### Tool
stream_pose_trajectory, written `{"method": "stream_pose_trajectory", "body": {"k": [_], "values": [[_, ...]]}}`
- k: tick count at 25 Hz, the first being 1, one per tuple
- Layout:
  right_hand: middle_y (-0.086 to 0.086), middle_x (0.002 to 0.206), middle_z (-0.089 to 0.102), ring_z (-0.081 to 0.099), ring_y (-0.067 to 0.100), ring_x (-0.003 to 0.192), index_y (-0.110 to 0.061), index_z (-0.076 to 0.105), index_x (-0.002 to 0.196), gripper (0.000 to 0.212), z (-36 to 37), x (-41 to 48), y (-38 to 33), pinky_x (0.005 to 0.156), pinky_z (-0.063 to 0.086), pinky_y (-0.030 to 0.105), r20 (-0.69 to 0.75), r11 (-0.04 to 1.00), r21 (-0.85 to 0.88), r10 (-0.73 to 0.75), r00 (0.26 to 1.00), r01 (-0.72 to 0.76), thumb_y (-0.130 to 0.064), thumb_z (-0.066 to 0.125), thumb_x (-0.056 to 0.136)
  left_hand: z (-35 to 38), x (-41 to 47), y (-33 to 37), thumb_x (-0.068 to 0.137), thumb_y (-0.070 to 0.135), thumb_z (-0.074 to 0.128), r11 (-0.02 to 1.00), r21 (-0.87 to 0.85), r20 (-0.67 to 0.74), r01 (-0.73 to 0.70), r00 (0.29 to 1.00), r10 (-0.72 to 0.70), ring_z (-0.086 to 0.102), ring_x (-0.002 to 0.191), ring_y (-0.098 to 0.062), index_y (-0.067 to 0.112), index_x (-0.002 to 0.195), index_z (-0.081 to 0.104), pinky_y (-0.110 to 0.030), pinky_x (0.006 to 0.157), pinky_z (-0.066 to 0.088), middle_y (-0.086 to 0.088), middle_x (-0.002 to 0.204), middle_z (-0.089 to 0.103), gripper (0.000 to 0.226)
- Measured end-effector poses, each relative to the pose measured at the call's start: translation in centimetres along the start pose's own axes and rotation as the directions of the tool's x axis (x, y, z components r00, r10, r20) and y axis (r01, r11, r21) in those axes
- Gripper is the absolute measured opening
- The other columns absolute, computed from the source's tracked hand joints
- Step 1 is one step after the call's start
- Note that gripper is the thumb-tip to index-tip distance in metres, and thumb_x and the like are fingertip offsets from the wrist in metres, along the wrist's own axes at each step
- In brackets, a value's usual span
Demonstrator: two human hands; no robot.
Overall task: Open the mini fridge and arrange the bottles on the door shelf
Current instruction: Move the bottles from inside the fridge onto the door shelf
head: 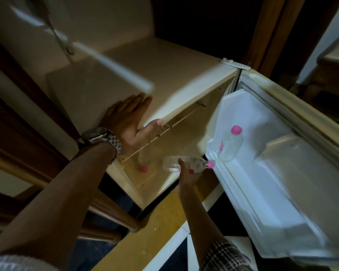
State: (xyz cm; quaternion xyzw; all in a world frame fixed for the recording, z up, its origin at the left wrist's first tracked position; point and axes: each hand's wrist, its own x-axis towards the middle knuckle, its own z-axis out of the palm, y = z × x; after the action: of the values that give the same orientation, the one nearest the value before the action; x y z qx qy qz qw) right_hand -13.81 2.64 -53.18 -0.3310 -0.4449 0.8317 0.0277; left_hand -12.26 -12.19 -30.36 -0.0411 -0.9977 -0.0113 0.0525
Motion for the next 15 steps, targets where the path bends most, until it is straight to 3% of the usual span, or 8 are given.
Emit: {"method": "stream_pose_trajectory", "body": {"k": [2, 4, 6, 8, 10, 12, 14, 15], "values": [[0.011, 0.122, 0.064, 0.065, 0.033, 0.114, -0.006, 0.047, 0.124, 0.071, -1.2, 0.0, 0.0, 0.101, 0.055, 0.041, 0.089, 0.937, -0.294, -0.168, 0.982, 0.187, -0.003, 0.094, 0.07, -0.1, 0.2, 0.0, 0.079, 0.081, 0.007, 1.0, -0.007, 0.017, 0.0, 1.0, 0.0, 0.01, 0.157, -0.014, 0.033, 0.159, 0.011, -0.045, 0.126, 0.014, 0.007, 0.17, 0.008, 0.094], [-0.004, 0.108, 0.065, 0.068, 0.022, 0.098, -0.012, 0.047, 0.122, 0.081, -3.2, 0.2, -0.7, 0.092, 0.059, 0.04, 0.242, 0.786, -0.504, -0.27, 0.932, 0.359, -0.021, 0.1, 0.062, -0.2, 0.1, -0.1, 0.079, 0.08, 0.008, 1.0, -0.013, 0.015, 0.004, 1.0, -0.004, 0.01, 0.157, -0.015, 0.032, 0.159, 0.012, -0.046, 0.126, 0.015, 0.006, 0.17, 0.009, 0.094], [-0.016, 0.119, 0.064, 0.065, 0.01, 0.107, -0.022, 0.046, 0.136, 0.094, -5.1, -0.1, -2.3, 0.094, 0.057, 0.031, 0.313, 0.713, -0.517, -0.357, 0.88, 0.473, -0.045, 0.098, 0.061, -0.4, -0.1, 0.0, 0.078, 0.08, 0.009, 1.0, -0.022, 0.012, 0.006, 1.0, -0.006, 0.012, 0.157, -0.017, 0.03, 0.159, 0.014, -0.046, 0.125, 0.016, 0.004, 0.17, 0.011, 0.096], [-0.017, 0.13, 0.063, 0.061, 0.006, 0.122, -0.029, 0.048, 0.139, 0.097, -6.6, -1.1, -4.2, 0.1, 0.054, 0.026, 0.269, 0.648, -0.492, -0.522, 0.809, 0.582, -0.064, 0.092, 0.061, -0.4, 0.0, 0.2, 0.076, 0.08, 0.009, 1.0, -0.016, 0.003, -0.001, 1.0, 0.001, 0.015, 0.156, -0.018, 0.028, 0.159, 0.017, -0.045, 0.125, 0.018, 0.003, 0.169, 0.014, 0.098], [-0.008, 0.132, 0.059, 0.056, 0.006, 0.125, -0.022, 0.047, 0.139, 0.095, -7.5, -2.0, -6.0, 0.104, 0.048, 0.014, 0.206, 0.509, -0.51, -0.71, 0.673, 0.693, -0.06, 0.092, 0.065, -0.4, 0.0, 0.2, 0.075, 0.081, 0.008, 1.0, -0.008, -0.005, -0.006, 1.0, 0.006, 0.016, 0.156, -0.019, 0.027, 0.159, 0.018, -0.045, 0.125, 0.019, 0.001, 0.169, 0.015, 0.1], [0.001, 0.134, 0.052, 0.052, 0.008, 0.126, -0.016, 0.046, 0.139, 0.085, -7.7, -1.9, -7.2, 0.102, 0.043, 0.004, 0.188, 0.333, -0.57, -0.837, 0.514, 0.751, -0.04, 0.094, 0.073, -0.4, -0.1, 0.1, 0.074, 0.08, 0.009, 1.0, -0.007, -0.012, -0.007, 1.0, 0.007, 0.018, 0.156, -0.02, 0.026, 0.159, 0.019, -0.045, 0.124, 0.02, 0.001, 0.169, 0.017, 0.101], [0.008, 0.137, 0.048, 0.052, 0.021, 0.131, -0.011, 0.046, 0.141, 0.077, -7.6, -1.1, -7.8, 0.102, 0.053, 0.022, 0.187, 0.218, -0.662, -0.878, 0.44, 0.717, -0.016, 0.09, 0.078, -0.4, -0.1, 0.2, 0.075, 0.08, 0.011, 1.0, -0.009, -0.023, -0.009, 1.0, 0.009, 0.019, 0.155, -0.021, 0.026, 0.158, 0.021, -0.044, 0.124, 0.021, 0.0, 0.169, 0.019, 0.1], [0.01, 0.139, 0.047, 0.051, 0.027, 0.133, -0.009, 0.045, 0.143, 0.078, -7.6, -0.5, -7.7, 0.102, 0.056, 0.032, 0.201, 0.18, -0.712, -0.874, 0.443, 0.678, -0.008, 0.087, 0.078, -0.4, -0.1, 0.2, 0.076, 0.079, 0.011, 1.0, -0.01, -0.027, -0.009, 1.0, 0.009, 0.019, 0.155, -0.021, 0.026, 0.158, 0.021, -0.043, 0.124, 0.02, 0.0, 0.168, 0.019, 0.099]]}}
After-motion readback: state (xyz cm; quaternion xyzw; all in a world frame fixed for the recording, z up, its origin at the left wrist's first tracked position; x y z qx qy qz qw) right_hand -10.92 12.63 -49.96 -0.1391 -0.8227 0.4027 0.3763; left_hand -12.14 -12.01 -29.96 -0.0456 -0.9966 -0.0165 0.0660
